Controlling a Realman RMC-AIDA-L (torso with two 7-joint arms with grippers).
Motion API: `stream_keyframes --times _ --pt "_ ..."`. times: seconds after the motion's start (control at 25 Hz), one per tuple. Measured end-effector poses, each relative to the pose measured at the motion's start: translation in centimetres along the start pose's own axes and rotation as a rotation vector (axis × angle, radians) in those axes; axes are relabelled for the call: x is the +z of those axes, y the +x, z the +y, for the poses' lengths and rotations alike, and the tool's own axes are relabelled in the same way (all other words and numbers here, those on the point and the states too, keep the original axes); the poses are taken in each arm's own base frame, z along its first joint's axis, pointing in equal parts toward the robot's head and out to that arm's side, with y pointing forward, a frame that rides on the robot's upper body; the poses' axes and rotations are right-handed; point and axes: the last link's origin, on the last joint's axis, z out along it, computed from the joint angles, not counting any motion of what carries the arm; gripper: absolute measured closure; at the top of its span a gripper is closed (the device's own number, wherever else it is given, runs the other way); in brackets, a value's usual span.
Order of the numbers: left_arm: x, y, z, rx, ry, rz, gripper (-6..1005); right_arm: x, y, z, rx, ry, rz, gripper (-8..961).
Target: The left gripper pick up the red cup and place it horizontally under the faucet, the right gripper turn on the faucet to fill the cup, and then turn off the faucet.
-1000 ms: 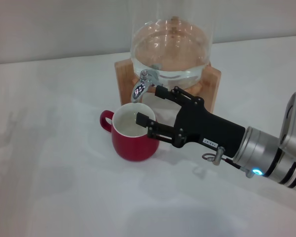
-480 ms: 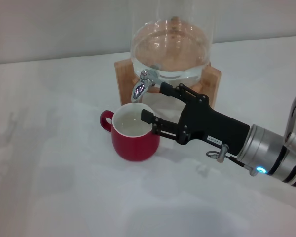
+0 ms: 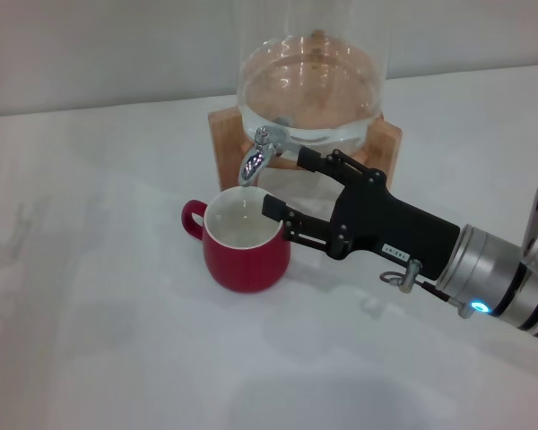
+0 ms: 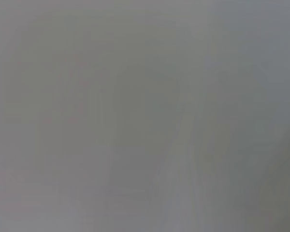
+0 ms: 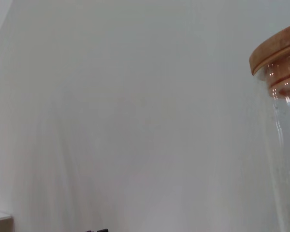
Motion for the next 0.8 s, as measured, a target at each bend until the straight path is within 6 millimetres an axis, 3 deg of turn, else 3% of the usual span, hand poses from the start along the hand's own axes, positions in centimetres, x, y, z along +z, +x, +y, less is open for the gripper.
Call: stream_keyframes --times 0.56,0.8 --pt "0.0 0.0 -0.1 0.002 0.0 0.0 222 -1.3 -0.3 1.2 0.026 -0.047 -0.05 83" --pt "0.0 0.0 -0.1 0.002 0.0 -0.003 222 -2.2 -0.9 -0.2 0.021 0.011 -0.068 83"
